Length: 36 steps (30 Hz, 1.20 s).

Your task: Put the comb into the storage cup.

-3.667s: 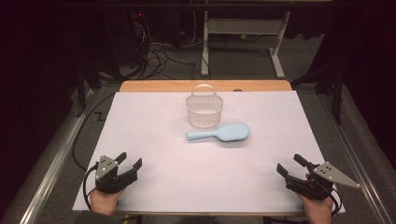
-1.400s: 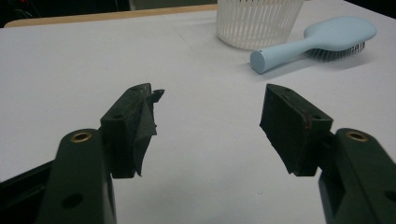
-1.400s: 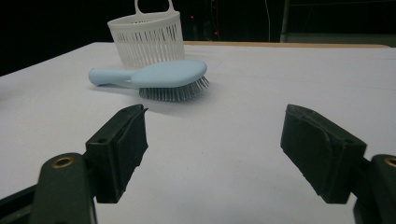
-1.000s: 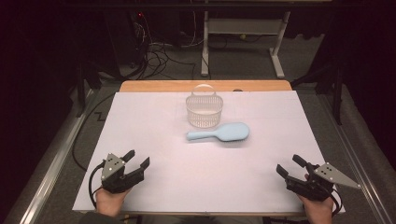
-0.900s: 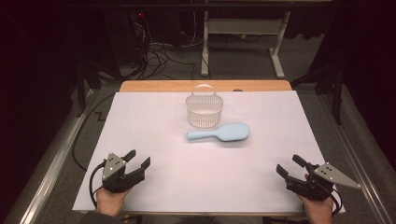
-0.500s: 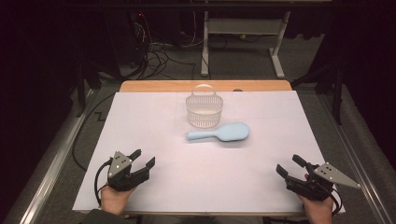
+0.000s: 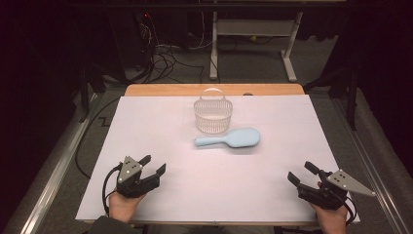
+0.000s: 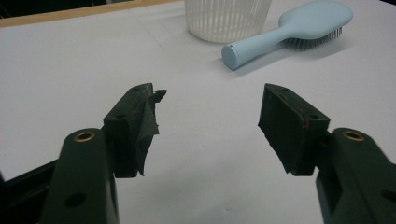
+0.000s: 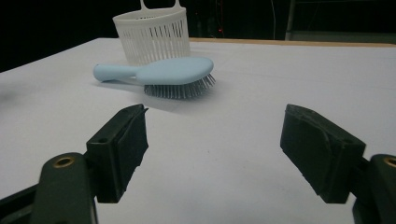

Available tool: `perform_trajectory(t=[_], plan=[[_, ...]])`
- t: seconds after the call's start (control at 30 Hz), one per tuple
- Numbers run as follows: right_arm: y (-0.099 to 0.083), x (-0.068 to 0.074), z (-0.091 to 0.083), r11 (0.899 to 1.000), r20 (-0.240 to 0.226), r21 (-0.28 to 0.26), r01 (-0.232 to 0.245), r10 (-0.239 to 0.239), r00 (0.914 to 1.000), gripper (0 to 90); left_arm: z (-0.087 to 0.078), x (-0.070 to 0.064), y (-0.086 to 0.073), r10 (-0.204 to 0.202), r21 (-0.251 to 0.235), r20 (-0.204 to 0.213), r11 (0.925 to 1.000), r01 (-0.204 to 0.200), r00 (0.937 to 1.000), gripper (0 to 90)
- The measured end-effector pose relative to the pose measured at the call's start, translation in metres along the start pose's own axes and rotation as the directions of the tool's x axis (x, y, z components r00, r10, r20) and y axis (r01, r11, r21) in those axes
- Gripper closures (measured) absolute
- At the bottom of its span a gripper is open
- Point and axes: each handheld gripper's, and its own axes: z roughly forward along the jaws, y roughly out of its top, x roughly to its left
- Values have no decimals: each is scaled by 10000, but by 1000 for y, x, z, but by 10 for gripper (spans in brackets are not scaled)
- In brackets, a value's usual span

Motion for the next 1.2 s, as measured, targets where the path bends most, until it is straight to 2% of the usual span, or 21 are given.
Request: perform_trajectory(t=[0.5, 1.03, 1.2], plan=[[0, 0, 1, 10000, -41, 70, 40, -39, 10000, 239, 11, -2, 10, -108, 160, 619, 9998, 98, 9980, 369], [-1, 0, 2, 9999, -104, 104, 20, -19, 9999, 239, 25, -9, 24, 38, 297, 951, 9995, -67, 9955, 364], [-1, 0, 2, 9999, -133, 151, 65, -63, 9999, 239, 31, -11, 28, 50, 506, 997, 9987, -101, 9950, 357]])
